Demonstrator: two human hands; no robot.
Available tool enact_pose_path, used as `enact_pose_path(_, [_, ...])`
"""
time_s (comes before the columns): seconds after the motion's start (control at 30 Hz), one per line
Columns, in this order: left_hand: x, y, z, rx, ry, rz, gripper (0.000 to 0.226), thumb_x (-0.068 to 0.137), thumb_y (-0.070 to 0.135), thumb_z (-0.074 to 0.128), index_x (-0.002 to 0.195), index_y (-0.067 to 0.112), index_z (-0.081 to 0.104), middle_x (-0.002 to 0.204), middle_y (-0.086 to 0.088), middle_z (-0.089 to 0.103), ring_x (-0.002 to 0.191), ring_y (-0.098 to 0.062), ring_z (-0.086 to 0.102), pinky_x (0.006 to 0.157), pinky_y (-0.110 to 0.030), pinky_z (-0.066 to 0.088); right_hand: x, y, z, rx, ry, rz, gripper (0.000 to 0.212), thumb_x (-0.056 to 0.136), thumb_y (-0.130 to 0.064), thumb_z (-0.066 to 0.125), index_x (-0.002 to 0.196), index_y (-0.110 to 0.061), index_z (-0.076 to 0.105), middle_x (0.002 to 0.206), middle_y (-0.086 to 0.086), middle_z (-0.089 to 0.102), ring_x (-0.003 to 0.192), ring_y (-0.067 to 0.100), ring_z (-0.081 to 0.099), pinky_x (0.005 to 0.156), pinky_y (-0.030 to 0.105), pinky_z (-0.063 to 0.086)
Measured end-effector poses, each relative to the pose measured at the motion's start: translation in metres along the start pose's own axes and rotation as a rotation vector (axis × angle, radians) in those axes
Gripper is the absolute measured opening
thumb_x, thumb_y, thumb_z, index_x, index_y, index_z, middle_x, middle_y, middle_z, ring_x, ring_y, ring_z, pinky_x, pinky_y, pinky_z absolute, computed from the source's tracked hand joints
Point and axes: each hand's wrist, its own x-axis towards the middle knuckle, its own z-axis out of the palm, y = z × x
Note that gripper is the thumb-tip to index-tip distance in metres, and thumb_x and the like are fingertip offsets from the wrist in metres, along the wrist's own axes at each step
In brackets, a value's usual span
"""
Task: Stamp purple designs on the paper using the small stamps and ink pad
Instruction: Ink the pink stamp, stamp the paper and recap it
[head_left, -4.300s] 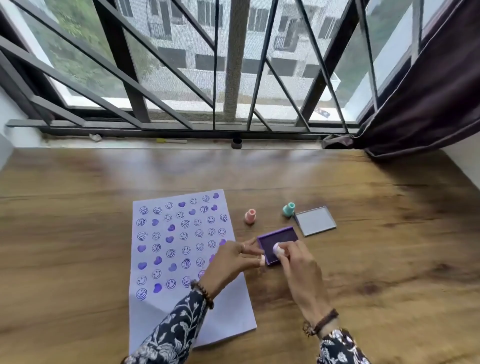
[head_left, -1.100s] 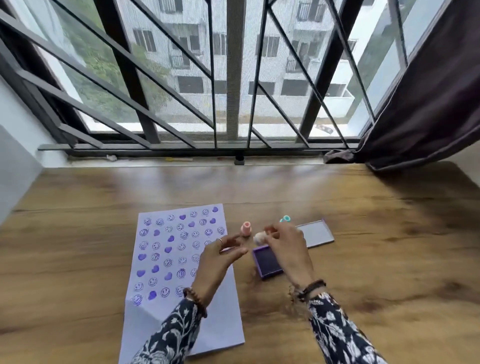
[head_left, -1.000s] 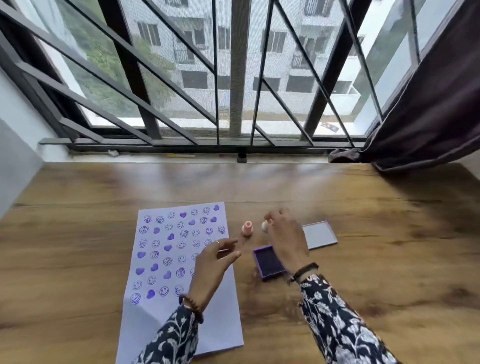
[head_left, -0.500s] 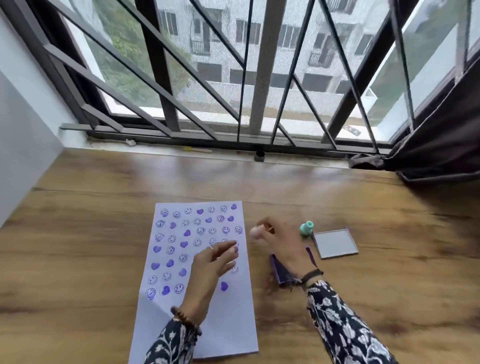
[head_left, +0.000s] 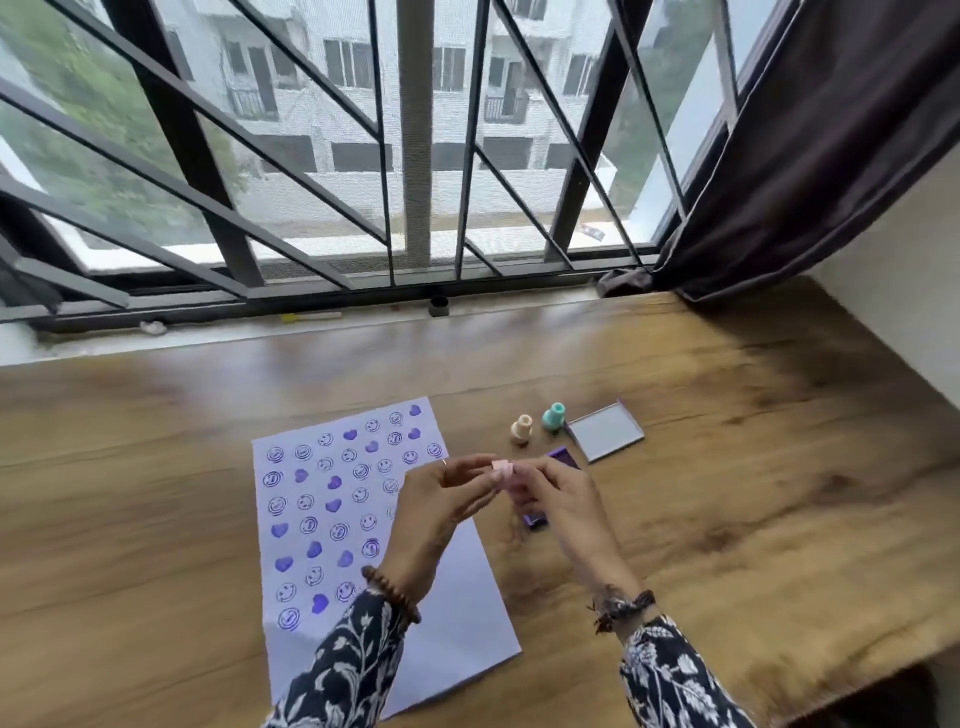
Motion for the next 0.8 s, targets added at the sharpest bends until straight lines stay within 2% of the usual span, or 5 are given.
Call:
enact_pose_path(0.1, [0.002, -0.004, -0.003, 0.059, 0.029, 0.015, 0.014, 0.078, 0.001, 0.067, 0.088, 0.011, 0.07, 0.093, -0.017, 0.069, 0.087, -0.022, 0.065, 0.078, -0.017, 0.054, 0.003, 0.005, -0.003, 0.054, 0.201, 0.101, 0.021, 0.084, -0.023, 0.065, 0.065, -0.017, 0.07, 0.062, -0.004, 0.064, 0.06, 0.011, 0.06, 0.066, 0.034, 0.051])
enact_pose_path(0.23, [0.001, -0.011, -0.02, 0.074, 0.02, 0.017, 0.015, 0.079, 0.005, 0.067, 0.093, 0.009, 0.07, 0.093, -0.013, 0.071, 0.087, -0.019, 0.066, 0.076, -0.016, 0.055, 0.007, 0.013, -0.014, -0.524, 0.331, -0.044, 0.012, 0.081, -0.026, 0.064, 0.08, -0.014, 0.067, 0.082, 0.004, 0.068, 0.078, 0.02, 0.062, 0.066, 0.032, 0.043])
enact_pose_path(0.43, [0.004, -0.018, -0.051, 0.129, 0.008, 0.028, 0.017, 0.08, 0.007, 0.066, 0.088, 0.022, 0.071, 0.095, -0.01, 0.073, 0.092, -0.022, 0.067, 0.086, -0.035, 0.051, 0.005, 0.029, -0.004, -0.882, 0.294, -0.188, 0.018, 0.091, -0.022, 0.053, 0.092, -0.008, 0.065, 0.094, 0.011, 0.065, 0.087, 0.027, 0.06, 0.076, 0.039, 0.047])
enact_pose_path(0.57, [0.011, -0.017, -0.074, 0.152, 0.027, 0.052, 0.022, 0.08, 0.006, 0.065, 0.092, 0.024, 0.071, 0.097, -0.007, 0.072, 0.093, -0.019, 0.066, 0.087, -0.033, 0.049, 0.013, 0.024, -0.001, -1.006, 0.27, -0.214, 0.018, 0.092, -0.019, 0.051, 0.089, -0.006, 0.062, 0.094, 0.013, 0.065, 0.086, 0.027, 0.061, 0.074, 0.037, 0.047])
enact_pose_path(0.8, [0.013, -0.022, -0.113, 0.138, 0.078, 0.04, 0.019, 0.082, 0.009, 0.065, 0.093, 0.023, 0.07, 0.1, -0.005, 0.071, 0.095, -0.015, 0.065, 0.083, -0.027, 0.048, 0.053, -0.003, -0.01, -1.078, 0.027, 0.019, 0.011, 0.07, -0.009, 0.064, 0.074, -0.004, 0.074, 0.084, 0.018, 0.074, 0.086, 0.028, 0.065, 0.067, 0.026, 0.045])
